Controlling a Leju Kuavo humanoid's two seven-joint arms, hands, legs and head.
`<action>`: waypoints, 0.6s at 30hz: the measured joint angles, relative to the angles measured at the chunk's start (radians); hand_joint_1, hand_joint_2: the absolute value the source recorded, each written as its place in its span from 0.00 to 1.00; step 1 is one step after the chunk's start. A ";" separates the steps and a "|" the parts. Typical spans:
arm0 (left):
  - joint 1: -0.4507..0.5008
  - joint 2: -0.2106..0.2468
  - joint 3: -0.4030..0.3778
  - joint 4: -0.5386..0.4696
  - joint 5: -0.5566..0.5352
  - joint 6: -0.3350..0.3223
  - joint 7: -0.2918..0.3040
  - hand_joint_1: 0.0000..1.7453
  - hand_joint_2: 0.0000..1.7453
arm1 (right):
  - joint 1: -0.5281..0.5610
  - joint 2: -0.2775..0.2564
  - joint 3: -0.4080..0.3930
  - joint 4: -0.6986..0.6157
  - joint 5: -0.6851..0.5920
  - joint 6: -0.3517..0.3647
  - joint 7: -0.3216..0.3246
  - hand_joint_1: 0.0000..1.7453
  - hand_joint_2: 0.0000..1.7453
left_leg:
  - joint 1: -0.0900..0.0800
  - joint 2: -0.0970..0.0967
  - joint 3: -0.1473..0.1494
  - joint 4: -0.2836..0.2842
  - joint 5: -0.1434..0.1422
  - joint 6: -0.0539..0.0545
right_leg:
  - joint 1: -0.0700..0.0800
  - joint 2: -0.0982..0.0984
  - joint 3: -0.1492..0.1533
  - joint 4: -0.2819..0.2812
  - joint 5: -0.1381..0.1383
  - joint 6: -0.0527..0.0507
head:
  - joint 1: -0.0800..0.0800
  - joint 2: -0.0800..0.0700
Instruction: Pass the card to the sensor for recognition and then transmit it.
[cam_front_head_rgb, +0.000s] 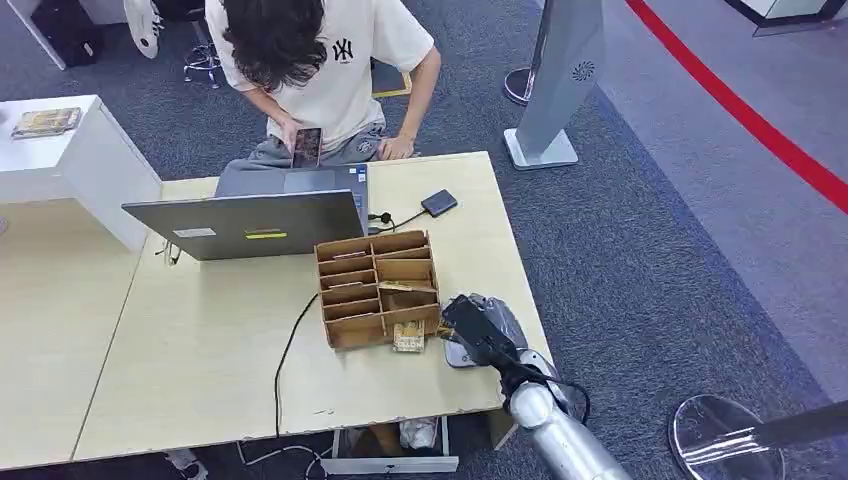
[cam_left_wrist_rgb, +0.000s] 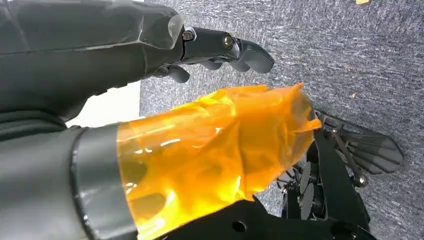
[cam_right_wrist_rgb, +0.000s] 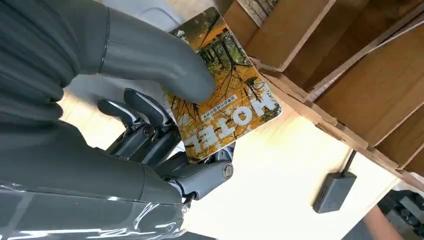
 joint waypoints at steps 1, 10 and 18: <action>0.000 0.000 0.001 0.000 0.001 0.000 0.000 0.00 0.00 | 0.000 0.000 -0.003 0.000 -0.002 0.000 0.000 1.00 1.00 | 0.000 0.000 0.000 0.000 0.000 0.000 | 0.000 0.000 0.000 0.000 0.000 0.000 | 0.000 0.000; 0.000 -0.001 0.007 0.000 0.005 0.000 0.000 0.00 0.00 | -0.002 0.000 -0.024 -0.007 -0.013 0.001 0.001 1.00 1.00 | 0.000 0.000 0.000 0.000 0.000 0.000 | 0.000 0.000 0.000 0.000 0.000 0.000 | 0.000 0.000; 0.000 -0.005 0.018 0.000 0.012 -0.002 0.000 0.00 0.00 | -0.003 0.000 -0.044 -0.038 -0.009 0.009 0.012 1.00 1.00 | 0.000 0.000 0.000 0.000 0.000 0.000 | 0.000 0.000 0.000 0.000 0.000 0.000 | 0.000 0.000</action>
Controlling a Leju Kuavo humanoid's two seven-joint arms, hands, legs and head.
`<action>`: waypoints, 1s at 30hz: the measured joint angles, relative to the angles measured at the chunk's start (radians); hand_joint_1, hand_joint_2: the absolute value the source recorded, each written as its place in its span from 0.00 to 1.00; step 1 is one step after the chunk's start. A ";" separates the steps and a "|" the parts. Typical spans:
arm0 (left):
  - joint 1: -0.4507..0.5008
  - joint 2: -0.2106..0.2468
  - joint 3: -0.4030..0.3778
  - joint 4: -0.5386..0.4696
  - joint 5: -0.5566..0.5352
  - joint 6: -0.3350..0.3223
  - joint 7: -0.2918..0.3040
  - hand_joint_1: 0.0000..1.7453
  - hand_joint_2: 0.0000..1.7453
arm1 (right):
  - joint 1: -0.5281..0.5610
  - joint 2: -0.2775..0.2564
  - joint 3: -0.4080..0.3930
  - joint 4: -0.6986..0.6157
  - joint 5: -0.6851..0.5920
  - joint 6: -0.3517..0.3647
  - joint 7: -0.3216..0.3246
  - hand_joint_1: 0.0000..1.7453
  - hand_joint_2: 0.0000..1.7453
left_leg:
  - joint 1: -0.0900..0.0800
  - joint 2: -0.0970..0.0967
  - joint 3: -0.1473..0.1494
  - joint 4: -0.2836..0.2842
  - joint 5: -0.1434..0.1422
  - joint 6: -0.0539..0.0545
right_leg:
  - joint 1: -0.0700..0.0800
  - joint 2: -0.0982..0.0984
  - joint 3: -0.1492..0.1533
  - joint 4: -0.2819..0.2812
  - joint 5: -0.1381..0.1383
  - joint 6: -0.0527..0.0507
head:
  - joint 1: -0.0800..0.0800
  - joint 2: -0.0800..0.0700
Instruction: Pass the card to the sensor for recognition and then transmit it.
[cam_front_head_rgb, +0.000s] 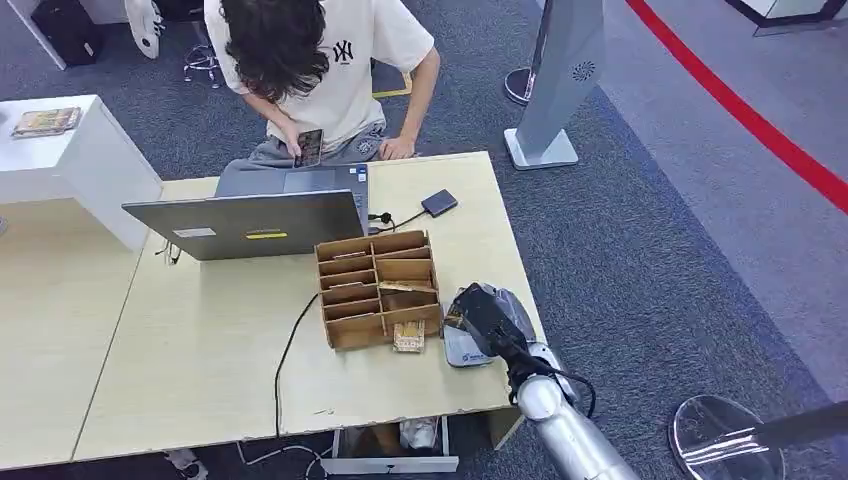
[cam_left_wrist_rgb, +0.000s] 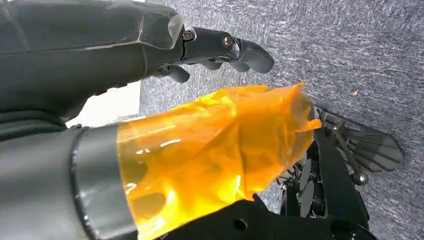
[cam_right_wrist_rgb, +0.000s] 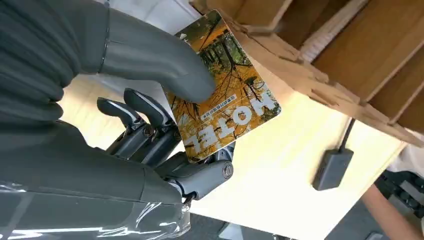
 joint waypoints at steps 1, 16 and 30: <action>0.000 0.000 0.001 0.000 0.000 0.000 0.000 0.00 0.00 | -0.001 0.000 -0.002 -0.003 0.002 0.005 0.005 1.00 1.00 | 0.000 0.000 0.000 0.000 0.000 0.000 | 0.000 0.000 0.000 0.000 0.000 0.000 | 0.000 0.000; 0.000 -0.004 0.011 -0.004 0.007 -0.005 0.007 0.00 0.00 | -0.020 -0.007 -0.003 0.016 0.069 0.031 0.053 1.00 1.00 | 0.000 0.000 0.000 0.000 0.000 0.000 | 0.000 0.000 0.000 0.000 0.000 0.000 | 0.000 0.000; 0.000 -0.004 0.016 -0.009 0.011 -0.009 0.007 0.00 0.00 | -0.050 -0.008 -0.003 0.058 0.071 0.056 0.065 1.00 1.00 | 0.000 0.000 0.000 0.000 0.000 0.000 | 0.000 0.000 0.000 0.000 0.000 0.000 | 0.000 0.000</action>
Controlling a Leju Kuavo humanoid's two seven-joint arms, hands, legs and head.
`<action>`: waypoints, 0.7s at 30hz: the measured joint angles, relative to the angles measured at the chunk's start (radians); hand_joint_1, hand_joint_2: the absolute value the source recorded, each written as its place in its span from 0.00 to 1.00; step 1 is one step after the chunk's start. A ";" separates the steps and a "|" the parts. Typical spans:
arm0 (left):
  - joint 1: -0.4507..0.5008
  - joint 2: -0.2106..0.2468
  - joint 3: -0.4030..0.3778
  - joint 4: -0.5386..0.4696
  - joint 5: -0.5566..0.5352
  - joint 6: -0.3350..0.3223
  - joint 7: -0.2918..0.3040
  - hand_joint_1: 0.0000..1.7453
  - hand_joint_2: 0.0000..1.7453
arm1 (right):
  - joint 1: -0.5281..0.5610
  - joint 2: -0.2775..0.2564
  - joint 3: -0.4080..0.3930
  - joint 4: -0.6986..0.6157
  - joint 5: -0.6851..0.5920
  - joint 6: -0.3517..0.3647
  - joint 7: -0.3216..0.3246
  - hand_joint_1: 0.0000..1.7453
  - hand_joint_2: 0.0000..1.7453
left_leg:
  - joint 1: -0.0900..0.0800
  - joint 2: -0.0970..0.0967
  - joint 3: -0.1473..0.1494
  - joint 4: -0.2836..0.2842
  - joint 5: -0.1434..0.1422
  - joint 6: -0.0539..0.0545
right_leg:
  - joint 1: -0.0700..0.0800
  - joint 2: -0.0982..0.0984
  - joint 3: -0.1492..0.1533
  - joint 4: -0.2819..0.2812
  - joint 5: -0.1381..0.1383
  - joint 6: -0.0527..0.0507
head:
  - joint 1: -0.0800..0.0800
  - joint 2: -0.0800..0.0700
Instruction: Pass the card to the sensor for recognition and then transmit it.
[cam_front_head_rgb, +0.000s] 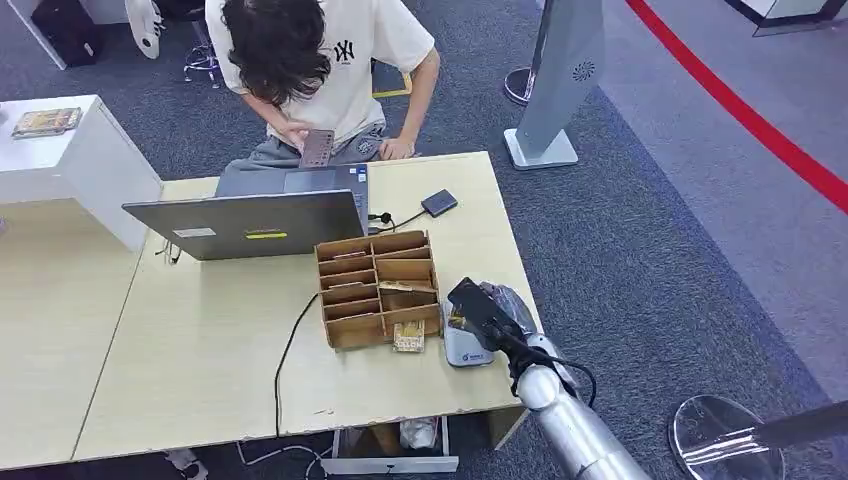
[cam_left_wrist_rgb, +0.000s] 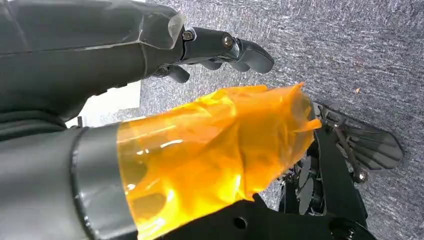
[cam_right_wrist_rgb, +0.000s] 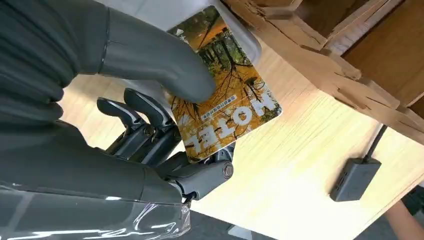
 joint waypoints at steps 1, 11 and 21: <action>0.000 0.000 0.000 0.000 0.000 0.000 0.000 0.00 0.00 | -0.002 0.000 0.000 0.003 0.000 0.003 0.001 1.00 1.00 | 0.000 0.000 0.000 0.000 0.000 0.000 | 0.000 0.000 0.000 0.000 0.000 0.000 | 0.000 0.000; 0.000 0.000 0.012 0.000 0.003 -0.001 0.000 0.00 0.00 | -0.022 0.000 0.006 0.033 0.011 0.028 0.016 1.00 1.00 | 0.000 0.000 0.000 0.000 0.000 0.000 | 0.000 0.000 0.000 0.000 0.000 0.000 | 0.000 0.000; 0.000 0.000 0.014 0.000 0.006 -0.002 0.000 0.00 0.00 | -0.037 0.000 0.010 0.056 0.016 0.042 0.024 1.00 1.00 | 0.000 0.000 0.000 0.000 0.000 0.000 | 0.000 0.000 0.000 0.000 0.000 0.000 | 0.000 0.000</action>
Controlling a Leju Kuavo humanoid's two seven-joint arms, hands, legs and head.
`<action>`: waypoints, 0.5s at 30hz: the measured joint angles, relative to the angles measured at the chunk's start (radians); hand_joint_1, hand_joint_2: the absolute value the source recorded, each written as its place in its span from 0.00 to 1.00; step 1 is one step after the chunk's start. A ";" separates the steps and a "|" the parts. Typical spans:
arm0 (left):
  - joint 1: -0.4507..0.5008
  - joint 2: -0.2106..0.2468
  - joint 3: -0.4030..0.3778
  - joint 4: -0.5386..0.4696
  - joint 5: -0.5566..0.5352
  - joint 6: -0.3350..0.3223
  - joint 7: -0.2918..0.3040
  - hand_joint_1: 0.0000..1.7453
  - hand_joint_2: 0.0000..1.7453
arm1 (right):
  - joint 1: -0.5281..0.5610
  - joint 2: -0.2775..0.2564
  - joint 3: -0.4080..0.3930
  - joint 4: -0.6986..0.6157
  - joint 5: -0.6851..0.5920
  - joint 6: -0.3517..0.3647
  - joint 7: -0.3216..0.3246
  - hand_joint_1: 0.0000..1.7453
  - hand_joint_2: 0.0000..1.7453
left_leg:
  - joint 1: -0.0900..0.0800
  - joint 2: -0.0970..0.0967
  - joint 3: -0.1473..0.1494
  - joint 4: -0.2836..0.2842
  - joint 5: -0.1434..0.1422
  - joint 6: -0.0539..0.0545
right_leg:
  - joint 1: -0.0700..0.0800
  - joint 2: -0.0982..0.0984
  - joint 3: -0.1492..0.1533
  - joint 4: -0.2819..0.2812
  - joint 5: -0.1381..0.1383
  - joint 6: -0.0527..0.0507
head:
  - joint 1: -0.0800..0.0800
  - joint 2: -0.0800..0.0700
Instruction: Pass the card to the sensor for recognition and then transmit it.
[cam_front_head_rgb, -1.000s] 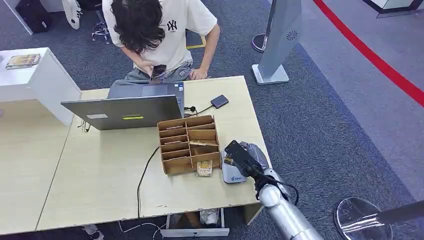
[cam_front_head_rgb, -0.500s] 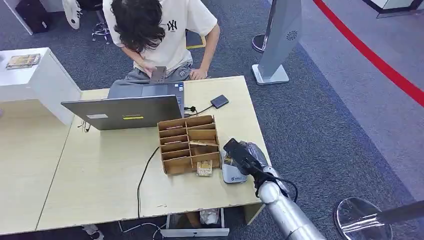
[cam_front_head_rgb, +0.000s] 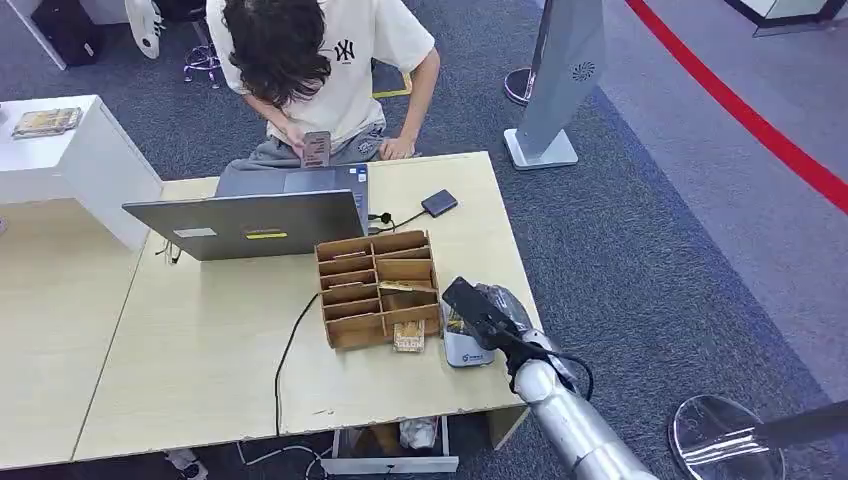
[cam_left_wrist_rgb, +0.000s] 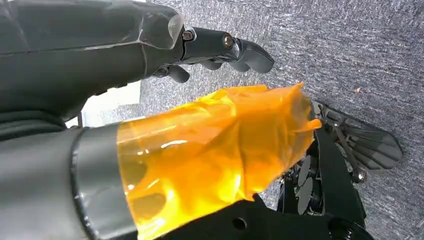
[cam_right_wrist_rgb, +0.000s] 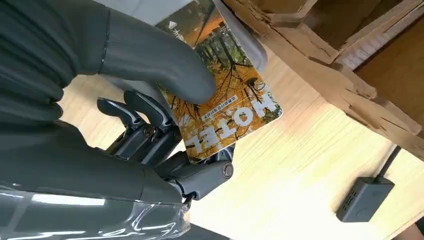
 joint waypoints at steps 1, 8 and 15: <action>0.000 0.000 0.000 0.000 0.001 0.000 0.000 0.00 0.00 | -0.002 0.000 0.001 0.003 0.000 0.002 0.000 1.00 1.00 | 0.000 0.000 0.000 0.000 0.000 0.000 | 0.000 0.000 0.000 0.000 0.000 0.000 | 0.000 0.000; 0.000 -0.002 0.000 0.000 0.002 0.000 0.001 0.00 0.00 | -0.011 0.000 0.009 0.015 0.001 0.002 0.003 1.00 1.00 | 0.000 0.000 0.000 0.000 0.000 0.000 | 0.000 0.000 0.000 0.000 0.000 0.000 | 0.000 0.000; 0.000 -0.008 0.001 -0.010 0.004 -0.001 0.001 0.00 0.00 | -0.017 0.000 0.019 0.024 0.002 0.003 0.003 1.00 1.00 | 0.000 0.000 0.000 0.000 0.000 0.000 | 0.000 0.000 0.000 0.000 0.000 0.000 | 0.000 0.000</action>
